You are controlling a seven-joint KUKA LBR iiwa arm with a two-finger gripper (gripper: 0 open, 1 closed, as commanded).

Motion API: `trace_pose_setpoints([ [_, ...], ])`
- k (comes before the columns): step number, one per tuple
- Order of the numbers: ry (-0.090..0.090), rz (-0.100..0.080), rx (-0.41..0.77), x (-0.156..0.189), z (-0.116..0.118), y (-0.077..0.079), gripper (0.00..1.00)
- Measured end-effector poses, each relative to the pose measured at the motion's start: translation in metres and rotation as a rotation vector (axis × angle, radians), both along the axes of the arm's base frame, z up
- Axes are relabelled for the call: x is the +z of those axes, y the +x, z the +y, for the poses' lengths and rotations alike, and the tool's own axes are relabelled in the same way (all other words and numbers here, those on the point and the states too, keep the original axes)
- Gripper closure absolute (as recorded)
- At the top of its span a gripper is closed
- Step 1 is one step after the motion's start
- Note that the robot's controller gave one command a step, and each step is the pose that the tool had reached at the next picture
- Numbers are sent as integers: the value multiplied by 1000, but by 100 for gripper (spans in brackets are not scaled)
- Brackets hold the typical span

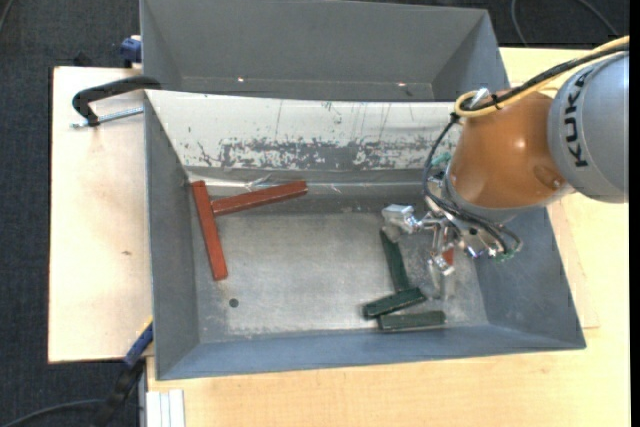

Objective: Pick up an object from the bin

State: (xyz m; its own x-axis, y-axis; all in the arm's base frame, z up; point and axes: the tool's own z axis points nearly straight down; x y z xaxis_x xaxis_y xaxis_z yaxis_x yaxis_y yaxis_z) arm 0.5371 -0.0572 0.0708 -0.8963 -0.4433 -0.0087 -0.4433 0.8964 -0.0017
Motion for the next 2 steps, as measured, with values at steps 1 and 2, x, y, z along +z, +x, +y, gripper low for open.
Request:
trace_pose_setpoints([
  [1,-5,-1,476,1,-30,-10,0],
  [2,-3,4,805,1,-77,-39,0],
])
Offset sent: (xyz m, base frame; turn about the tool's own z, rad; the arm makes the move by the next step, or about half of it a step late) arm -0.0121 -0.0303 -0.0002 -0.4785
